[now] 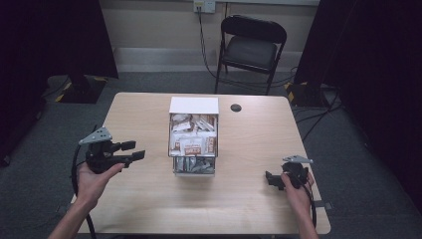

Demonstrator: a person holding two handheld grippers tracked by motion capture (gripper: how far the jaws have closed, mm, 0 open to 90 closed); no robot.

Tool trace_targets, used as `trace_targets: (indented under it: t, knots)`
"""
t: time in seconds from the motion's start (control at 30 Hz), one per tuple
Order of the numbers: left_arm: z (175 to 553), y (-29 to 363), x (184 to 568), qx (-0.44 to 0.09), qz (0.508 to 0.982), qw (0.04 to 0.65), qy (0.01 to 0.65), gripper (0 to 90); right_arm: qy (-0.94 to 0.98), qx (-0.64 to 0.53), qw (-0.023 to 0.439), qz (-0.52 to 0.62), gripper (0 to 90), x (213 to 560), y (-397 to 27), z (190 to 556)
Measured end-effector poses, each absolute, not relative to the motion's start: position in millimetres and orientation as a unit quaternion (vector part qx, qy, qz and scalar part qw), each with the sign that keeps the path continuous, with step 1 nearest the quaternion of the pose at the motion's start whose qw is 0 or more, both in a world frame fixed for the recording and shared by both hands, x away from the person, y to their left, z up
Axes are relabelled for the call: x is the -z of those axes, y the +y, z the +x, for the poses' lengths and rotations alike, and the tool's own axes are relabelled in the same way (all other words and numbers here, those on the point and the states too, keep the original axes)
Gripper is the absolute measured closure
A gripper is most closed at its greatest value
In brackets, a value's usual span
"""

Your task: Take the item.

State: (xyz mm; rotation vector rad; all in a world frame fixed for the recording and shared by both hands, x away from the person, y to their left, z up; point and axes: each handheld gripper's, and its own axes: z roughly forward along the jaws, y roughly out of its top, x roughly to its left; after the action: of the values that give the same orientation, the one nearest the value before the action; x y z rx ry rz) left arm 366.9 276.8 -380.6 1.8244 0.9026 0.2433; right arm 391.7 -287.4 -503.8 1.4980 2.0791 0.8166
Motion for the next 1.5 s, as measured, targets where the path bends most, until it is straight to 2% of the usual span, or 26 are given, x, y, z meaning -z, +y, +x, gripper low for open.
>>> trace_targets:
  t: [0.2,0.3,0.8,1.07,1.5]
  knots:
    - [372,261,370,-0.089,0.754,0.544,0.357,42.7,0.753,-0.296,0.224,0.543,0.0,504,-287,392]
    - [376,258,363,-0.066,0.728,0.579,0.361,43.7,0.753,-0.296,0.224,0.543,0.0,504,-287,392]
    - [382,252,330,-0.06,0.695,0.629,0.344,50.2,0.754,-0.296,0.224,0.543,0.0,504,-287,392]
    - [383,242,319,-0.058,0.711,0.63,0.308,59.2,0.754,-0.296,0.224,0.542,0.0,504,-287,392]
    - [392,216,304,-0.064,0.73,0.623,0.274,57.3,0.754,-0.296,0.224,0.542,0.0,504,-287,392]
